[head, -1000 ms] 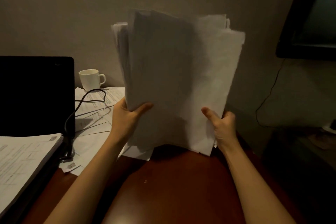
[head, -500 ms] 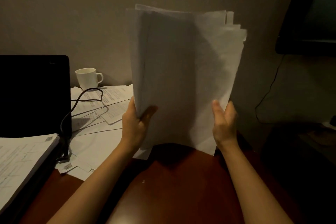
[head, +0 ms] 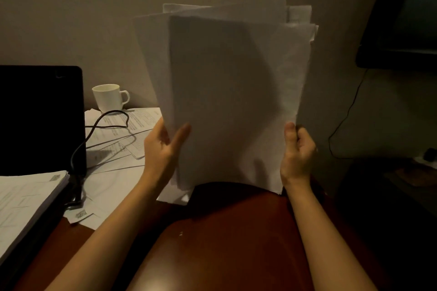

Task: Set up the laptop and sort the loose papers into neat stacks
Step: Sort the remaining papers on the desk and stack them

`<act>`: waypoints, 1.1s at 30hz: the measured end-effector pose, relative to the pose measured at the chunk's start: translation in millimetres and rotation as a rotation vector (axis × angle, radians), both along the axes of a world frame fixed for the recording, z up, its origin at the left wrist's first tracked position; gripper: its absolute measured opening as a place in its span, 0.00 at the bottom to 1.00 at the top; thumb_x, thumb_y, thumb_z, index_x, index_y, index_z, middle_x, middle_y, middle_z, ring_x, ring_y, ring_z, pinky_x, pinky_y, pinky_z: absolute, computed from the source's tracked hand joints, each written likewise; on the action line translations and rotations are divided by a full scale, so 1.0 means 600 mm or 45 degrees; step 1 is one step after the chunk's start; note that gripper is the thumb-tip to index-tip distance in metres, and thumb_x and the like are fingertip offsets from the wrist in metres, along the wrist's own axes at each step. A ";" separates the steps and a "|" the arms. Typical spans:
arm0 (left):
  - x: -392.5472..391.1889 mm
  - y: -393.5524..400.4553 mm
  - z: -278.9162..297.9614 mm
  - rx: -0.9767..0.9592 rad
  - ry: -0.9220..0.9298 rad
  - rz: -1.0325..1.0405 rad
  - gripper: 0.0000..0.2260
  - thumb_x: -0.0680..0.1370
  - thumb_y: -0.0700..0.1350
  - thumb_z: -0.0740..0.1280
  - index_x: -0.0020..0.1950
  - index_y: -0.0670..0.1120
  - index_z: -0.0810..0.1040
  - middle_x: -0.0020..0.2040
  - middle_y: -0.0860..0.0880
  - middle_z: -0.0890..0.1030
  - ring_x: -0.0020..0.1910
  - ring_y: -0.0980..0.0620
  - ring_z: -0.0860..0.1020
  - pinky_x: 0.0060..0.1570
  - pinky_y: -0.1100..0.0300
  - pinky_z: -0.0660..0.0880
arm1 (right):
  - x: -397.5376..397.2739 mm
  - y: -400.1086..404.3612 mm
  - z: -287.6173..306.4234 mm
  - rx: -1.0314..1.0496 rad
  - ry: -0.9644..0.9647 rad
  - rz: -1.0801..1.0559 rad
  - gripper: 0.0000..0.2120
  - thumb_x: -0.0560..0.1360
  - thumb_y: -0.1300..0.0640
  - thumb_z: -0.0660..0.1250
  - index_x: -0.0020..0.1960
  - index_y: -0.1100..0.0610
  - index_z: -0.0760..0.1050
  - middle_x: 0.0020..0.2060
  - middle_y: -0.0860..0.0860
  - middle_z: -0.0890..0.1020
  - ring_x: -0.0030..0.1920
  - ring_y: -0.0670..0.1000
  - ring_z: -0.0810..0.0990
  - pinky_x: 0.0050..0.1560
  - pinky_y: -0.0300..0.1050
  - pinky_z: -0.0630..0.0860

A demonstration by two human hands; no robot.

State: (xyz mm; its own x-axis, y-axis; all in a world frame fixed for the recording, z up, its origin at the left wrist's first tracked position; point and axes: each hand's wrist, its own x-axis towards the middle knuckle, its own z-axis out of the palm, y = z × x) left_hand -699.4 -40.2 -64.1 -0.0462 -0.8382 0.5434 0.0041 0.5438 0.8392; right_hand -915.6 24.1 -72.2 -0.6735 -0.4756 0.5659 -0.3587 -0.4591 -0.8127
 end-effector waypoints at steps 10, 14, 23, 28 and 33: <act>-0.024 0.009 0.006 0.087 0.004 -0.134 0.26 0.69 0.59 0.73 0.63 0.57 0.67 0.57 0.56 0.77 0.56 0.59 0.77 0.56 0.60 0.75 | 0.009 -0.005 -0.011 0.085 0.001 0.252 0.12 0.76 0.59 0.67 0.50 0.41 0.71 0.50 0.38 0.78 0.52 0.37 0.78 0.55 0.35 0.73; -0.020 0.010 0.018 -0.044 0.005 -0.063 0.26 0.71 0.59 0.67 0.66 0.61 0.61 0.59 0.62 0.74 0.56 0.67 0.75 0.52 0.70 0.74 | 0.004 -0.008 -0.008 0.120 0.108 0.155 0.10 0.76 0.58 0.67 0.45 0.44 0.71 0.42 0.41 0.78 0.42 0.38 0.79 0.43 0.33 0.75; -0.024 -0.006 0.069 -0.329 0.028 0.064 0.32 0.76 0.52 0.64 0.72 0.66 0.47 0.75 0.60 0.55 0.73 0.55 0.62 0.70 0.48 0.66 | 0.004 0.001 0.009 0.068 -0.078 0.323 0.14 0.68 0.47 0.70 0.52 0.46 0.73 0.45 0.45 0.82 0.45 0.41 0.82 0.47 0.42 0.79; -0.025 -0.012 0.090 -0.342 0.113 0.005 0.37 0.76 0.55 0.63 0.76 0.60 0.42 0.76 0.60 0.55 0.72 0.56 0.65 0.69 0.49 0.67 | -0.003 -0.006 0.009 0.159 -0.128 0.415 0.26 0.61 0.41 0.75 0.56 0.43 0.72 0.48 0.45 0.83 0.50 0.45 0.82 0.54 0.53 0.79; -0.028 -0.014 0.106 -0.337 0.010 -0.039 0.35 0.77 0.51 0.62 0.78 0.55 0.45 0.76 0.59 0.57 0.69 0.62 0.68 0.62 0.67 0.70 | 0.002 0.000 0.012 0.188 -0.113 0.481 0.17 0.66 0.51 0.72 0.52 0.41 0.71 0.47 0.38 0.79 0.45 0.33 0.79 0.51 0.38 0.75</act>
